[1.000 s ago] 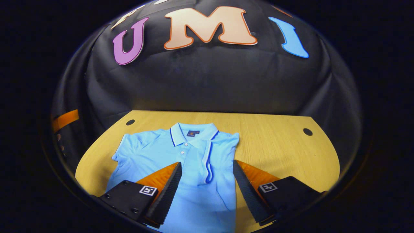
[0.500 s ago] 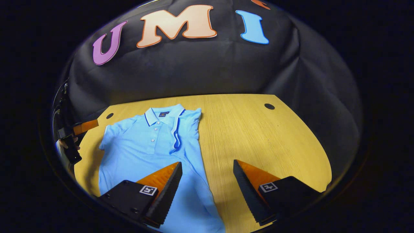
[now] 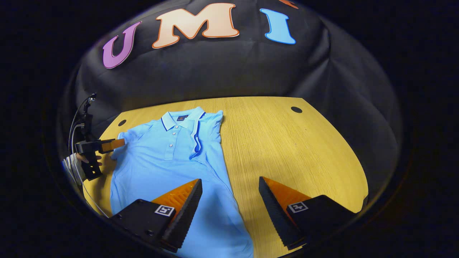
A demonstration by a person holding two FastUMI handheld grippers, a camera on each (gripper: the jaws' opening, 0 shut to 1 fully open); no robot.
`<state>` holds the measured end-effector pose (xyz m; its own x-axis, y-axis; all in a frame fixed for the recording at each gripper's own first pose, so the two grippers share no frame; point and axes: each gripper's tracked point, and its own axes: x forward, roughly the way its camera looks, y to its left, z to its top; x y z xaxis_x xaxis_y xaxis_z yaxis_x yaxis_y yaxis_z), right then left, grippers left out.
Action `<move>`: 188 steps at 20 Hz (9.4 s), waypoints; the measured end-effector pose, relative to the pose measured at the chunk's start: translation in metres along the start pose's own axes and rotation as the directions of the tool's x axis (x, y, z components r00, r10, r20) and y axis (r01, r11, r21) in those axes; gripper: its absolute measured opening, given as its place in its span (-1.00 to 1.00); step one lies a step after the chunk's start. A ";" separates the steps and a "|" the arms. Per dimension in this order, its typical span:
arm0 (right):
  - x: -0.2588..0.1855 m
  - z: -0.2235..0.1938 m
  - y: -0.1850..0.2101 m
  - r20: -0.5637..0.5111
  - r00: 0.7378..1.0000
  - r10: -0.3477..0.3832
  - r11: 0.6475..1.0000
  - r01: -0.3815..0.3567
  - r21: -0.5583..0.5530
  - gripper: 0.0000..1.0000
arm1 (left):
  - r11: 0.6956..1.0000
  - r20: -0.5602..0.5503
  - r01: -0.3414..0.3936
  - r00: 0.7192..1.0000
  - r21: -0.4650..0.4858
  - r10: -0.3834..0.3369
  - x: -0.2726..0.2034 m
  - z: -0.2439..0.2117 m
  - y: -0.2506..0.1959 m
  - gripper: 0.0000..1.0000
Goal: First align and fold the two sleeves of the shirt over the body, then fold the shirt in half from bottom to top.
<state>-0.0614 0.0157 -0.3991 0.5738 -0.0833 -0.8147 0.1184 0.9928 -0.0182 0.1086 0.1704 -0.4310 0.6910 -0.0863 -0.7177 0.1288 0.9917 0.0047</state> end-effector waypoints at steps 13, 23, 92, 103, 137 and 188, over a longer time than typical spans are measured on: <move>0.004 -0.007 -0.004 -0.016 0.999 0.038 0.999 -0.037 0.032 0.97 | 0.997 0.008 -0.046 0.999 -0.063 0.046 0.002 0.005 -0.029 -1.00; -0.010 -0.005 -0.050 0.009 0.997 0.081 0.995 -0.081 0.065 0.97 | 0.999 0.102 0.007 0.995 0.048 -0.012 -0.011 0.070 -0.121 -1.00; -0.126 -0.215 -0.005 -0.119 0.937 0.330 0.920 -0.347 -0.180 -0.73 | 0.953 -0.034 0.294 0.954 -0.074 -0.297 -0.262 -0.223 -0.281 -1.00; -0.121 -0.212 0.006 -0.154 0.927 0.343 0.925 -0.362 -0.117 -0.94 | 0.975 -0.119 0.205 0.974 0.085 -0.194 -0.271 -0.225 -0.267 -0.77; -0.131 -0.107 0.005 0.037 0.909 0.416 0.908 -0.413 -0.070 -0.94 | 0.979 0.000 0.176 0.984 -0.103 -0.177 -0.267 -0.137 -0.262 -1.00; -0.218 0.208 0.004 0.727 0.644 0.239 0.969 -0.204 -0.138 0.96 | 0.994 0.657 -0.099 0.752 0.037 0.051 -0.360 0.181 -0.207 0.87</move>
<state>-0.0174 0.0198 -0.1015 0.9868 0.1213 -0.1077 -0.1144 0.9911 0.0685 -0.0377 -0.0210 -0.0476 0.9936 -0.0775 -0.0826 0.0858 0.9911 0.1014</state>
